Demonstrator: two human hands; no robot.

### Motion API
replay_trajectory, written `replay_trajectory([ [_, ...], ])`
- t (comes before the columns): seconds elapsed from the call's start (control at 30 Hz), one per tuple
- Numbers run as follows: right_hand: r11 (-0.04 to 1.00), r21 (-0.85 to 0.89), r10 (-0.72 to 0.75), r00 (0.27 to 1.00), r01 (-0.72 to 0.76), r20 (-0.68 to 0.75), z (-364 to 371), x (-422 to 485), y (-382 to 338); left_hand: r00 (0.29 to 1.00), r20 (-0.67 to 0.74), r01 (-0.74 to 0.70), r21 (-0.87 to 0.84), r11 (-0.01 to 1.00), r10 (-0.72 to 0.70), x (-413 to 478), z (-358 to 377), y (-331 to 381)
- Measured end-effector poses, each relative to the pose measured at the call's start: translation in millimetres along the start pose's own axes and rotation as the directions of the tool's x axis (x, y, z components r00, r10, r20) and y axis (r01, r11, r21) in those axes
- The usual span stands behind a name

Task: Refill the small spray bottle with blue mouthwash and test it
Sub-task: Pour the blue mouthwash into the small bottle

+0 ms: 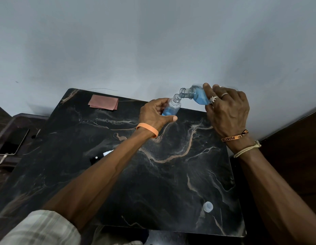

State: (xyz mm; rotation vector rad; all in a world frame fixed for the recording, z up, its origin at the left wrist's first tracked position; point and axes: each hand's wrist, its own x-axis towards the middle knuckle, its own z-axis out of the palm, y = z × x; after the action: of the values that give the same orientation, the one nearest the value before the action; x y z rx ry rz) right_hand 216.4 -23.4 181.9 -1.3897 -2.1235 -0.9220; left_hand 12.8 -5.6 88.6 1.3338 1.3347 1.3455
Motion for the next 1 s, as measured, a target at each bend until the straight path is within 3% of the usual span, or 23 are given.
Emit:
replay_trajectory([
  [1.0, 1.000, -0.006, 0.000, 1.000, 0.000, -0.008, 5.2, 2.6, 8.7, 1.000, 0.017, -0.014, 0.010, 1.000, 0.014, 3.7, 7.5, 6.4],
])
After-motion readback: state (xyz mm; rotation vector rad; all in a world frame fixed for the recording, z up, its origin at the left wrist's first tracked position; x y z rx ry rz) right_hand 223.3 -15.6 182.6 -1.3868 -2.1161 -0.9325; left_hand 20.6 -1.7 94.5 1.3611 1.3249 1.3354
